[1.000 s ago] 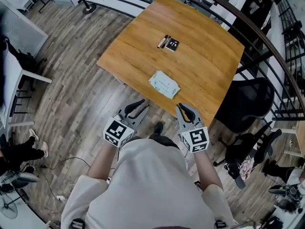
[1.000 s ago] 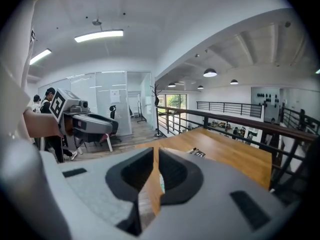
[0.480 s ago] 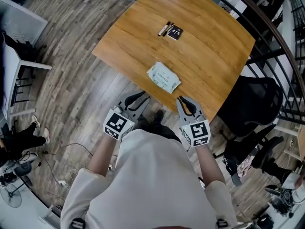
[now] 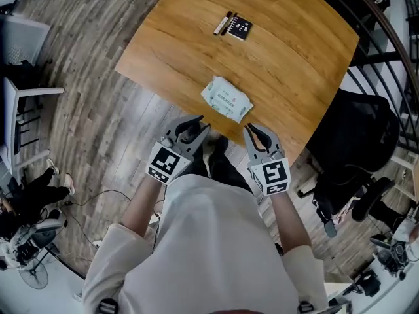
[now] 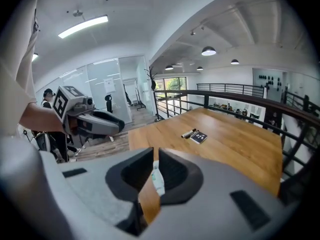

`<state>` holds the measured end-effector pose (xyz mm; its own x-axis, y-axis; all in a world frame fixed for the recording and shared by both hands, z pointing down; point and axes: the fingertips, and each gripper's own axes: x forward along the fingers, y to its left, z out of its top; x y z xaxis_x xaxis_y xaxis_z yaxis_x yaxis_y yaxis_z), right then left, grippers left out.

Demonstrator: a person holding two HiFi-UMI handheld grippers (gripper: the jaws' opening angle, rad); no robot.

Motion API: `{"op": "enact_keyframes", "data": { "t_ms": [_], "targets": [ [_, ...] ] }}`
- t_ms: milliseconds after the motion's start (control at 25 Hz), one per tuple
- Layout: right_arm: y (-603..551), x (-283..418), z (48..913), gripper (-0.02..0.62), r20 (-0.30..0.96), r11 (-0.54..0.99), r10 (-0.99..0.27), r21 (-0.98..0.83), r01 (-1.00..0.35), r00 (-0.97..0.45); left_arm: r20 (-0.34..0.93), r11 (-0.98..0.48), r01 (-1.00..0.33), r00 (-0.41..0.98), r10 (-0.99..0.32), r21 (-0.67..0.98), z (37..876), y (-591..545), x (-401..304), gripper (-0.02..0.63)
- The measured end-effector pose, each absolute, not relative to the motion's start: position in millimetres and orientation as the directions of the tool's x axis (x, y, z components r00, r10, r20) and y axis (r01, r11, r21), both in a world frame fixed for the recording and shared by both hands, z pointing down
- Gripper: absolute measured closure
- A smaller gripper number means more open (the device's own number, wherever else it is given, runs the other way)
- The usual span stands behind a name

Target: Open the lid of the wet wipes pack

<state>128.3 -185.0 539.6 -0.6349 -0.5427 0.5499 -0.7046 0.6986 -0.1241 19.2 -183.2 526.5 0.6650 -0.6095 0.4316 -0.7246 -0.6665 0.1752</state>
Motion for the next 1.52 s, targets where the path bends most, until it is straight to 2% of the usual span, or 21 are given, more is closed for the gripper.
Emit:
{"op": "enact_keyframes", "data": {
  "t_ms": [720,1120,1520],
  "targets": [
    [-215.5,96.8,648.1,0.575,0.690,0.666,-0.491,-0.097,-0.740,-0.532,0.537,-0.792,-0.581,0.735,-0.413,0.187,659.7,-239.9,23.1,0.502],
    [-219.3,85.5,701.1,0.575,0.783,0.714,-0.430,-0.011,-0.700,-0.450,0.618,-0.882,-0.465,0.715,-0.326,0.073,717.8,-242.1,27.7,0.472],
    [-223.2,73.5,740.1,0.575,0.821,0.758,-0.400,0.046,-0.651,-0.407,0.647,-0.915,-0.401,0.711,-0.276,0.050,752.2,-245.1,30.7,0.453]
  ]
}}
